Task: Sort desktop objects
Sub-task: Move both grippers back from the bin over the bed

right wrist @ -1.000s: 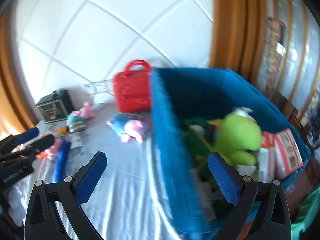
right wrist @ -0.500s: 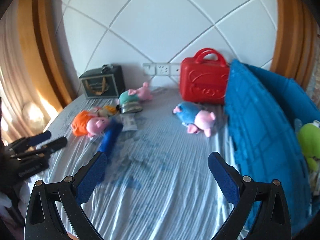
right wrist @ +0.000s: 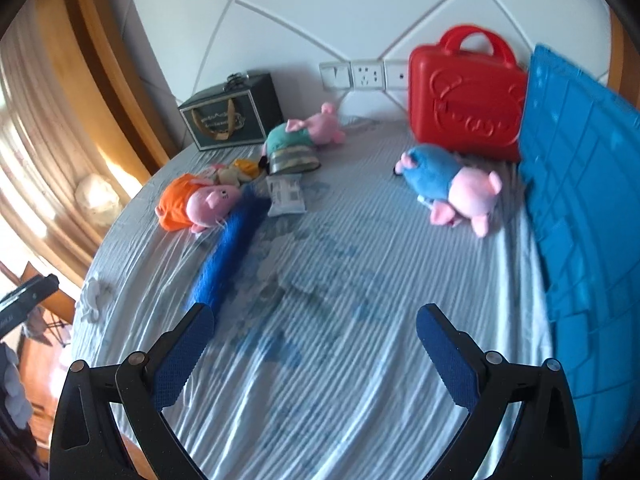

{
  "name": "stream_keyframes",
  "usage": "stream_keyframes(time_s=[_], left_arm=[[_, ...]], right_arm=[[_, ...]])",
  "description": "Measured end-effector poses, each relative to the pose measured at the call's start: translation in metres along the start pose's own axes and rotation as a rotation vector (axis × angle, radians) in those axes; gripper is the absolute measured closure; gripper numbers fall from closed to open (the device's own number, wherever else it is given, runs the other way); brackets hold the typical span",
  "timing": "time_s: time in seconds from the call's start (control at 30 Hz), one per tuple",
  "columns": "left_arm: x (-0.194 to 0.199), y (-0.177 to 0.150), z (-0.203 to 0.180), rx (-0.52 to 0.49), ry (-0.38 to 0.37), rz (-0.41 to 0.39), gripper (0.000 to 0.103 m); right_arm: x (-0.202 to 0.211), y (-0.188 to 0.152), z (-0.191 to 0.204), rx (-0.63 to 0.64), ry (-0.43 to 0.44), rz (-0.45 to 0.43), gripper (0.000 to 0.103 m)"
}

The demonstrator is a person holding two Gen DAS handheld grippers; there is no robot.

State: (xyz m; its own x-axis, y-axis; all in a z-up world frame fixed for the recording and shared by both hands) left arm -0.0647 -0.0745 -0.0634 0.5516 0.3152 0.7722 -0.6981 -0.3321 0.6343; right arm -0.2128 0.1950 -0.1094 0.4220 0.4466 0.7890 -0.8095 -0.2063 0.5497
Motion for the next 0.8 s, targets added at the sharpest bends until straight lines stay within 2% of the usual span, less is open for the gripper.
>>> stream_keyframes(time_s=[0.17,0.37,0.67,0.8], left_arm=[[-0.004,-0.003,0.019,0.045,0.005,0.011,0.039],[-0.03,0.013,0.048,0.019,-0.001,0.033,0.039],[-0.11,0.054,0.113,-0.04,-0.097,0.078,0.039],[-0.151,0.079,0.137,-0.064,-0.119,0.109,0.039]], right_arm=[[-0.022,0.003,0.006,0.007,-0.017,0.039,0.0],[-0.044,0.014,0.029,-0.011,-0.038,0.048,0.0],[-0.099,0.038,0.097,-0.037,-0.111,0.09,0.0],[-0.133,0.052,0.121,-0.068,-0.12,0.143,0.0]])
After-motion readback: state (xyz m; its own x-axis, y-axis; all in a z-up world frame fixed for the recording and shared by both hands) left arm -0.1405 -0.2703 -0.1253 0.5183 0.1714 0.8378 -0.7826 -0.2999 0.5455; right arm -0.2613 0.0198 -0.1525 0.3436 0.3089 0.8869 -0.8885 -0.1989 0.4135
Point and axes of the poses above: each gripper's, at about its wrist camera, not at the fingertips, and x roughly against the way its jaws point, z to its left, y to its top, the point moved 3 cm from there along -x, roughly the way its jaws point, and after that the axes turned 6 degrees about -x, right-handed, at the moved point
